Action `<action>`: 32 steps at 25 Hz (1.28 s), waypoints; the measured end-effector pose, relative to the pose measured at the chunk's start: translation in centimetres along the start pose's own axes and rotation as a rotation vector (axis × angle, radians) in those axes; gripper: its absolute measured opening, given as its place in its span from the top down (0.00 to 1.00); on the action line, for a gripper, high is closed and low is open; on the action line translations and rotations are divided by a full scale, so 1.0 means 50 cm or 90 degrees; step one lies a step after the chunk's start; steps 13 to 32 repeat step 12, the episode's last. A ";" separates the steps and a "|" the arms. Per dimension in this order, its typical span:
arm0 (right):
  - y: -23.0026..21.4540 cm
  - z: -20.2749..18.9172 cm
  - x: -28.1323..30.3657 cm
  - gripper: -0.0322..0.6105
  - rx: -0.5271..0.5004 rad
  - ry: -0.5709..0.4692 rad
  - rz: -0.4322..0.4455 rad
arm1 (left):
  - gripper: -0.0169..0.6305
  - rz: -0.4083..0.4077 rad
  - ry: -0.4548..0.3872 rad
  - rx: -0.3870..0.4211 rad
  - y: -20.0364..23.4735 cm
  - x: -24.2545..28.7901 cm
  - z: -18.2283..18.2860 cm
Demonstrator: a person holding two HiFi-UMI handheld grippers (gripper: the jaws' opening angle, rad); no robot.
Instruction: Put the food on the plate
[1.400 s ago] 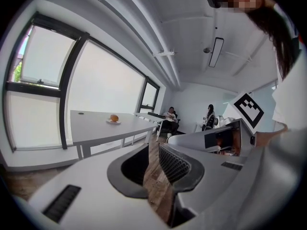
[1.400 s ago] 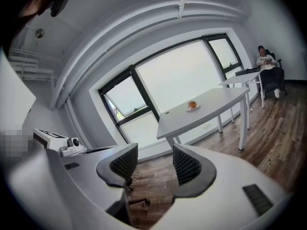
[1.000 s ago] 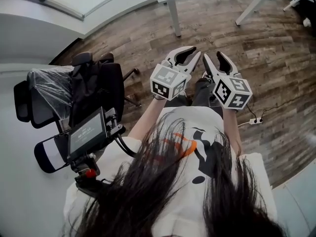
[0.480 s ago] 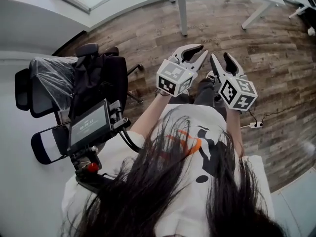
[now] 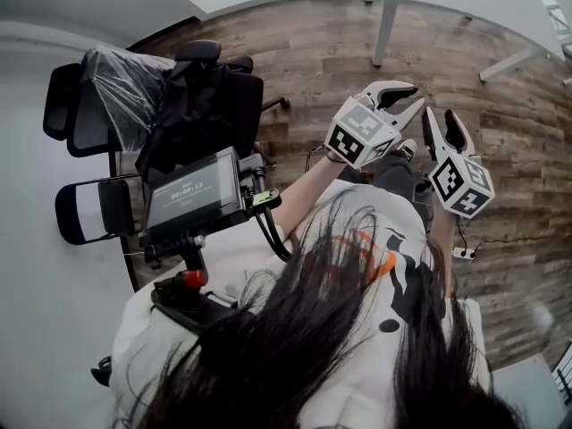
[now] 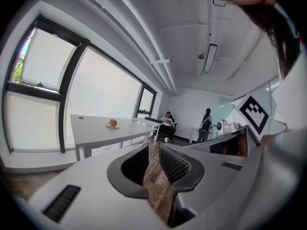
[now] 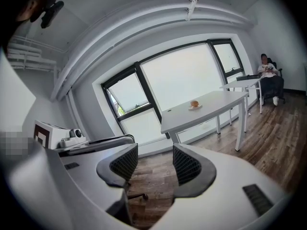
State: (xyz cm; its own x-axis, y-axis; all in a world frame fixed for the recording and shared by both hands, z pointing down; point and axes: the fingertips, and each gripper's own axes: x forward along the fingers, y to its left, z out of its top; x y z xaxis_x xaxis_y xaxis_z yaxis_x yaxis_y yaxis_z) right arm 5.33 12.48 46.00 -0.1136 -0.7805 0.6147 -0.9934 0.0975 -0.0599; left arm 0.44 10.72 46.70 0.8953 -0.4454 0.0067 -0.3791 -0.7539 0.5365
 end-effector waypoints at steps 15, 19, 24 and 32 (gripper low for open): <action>-0.003 -0.007 0.011 0.58 0.009 0.001 0.003 | 0.87 0.021 -0.005 0.001 0.028 -0.010 0.002; -0.003 -0.007 0.011 0.58 0.009 0.001 0.003 | 0.87 0.021 -0.005 0.001 0.028 -0.010 0.002; -0.003 -0.007 0.011 0.58 0.009 0.001 0.003 | 0.87 0.021 -0.005 0.001 0.028 -0.010 0.002; -0.003 -0.007 0.011 0.58 0.009 0.001 0.003 | 0.87 0.021 -0.005 0.001 0.028 -0.010 0.002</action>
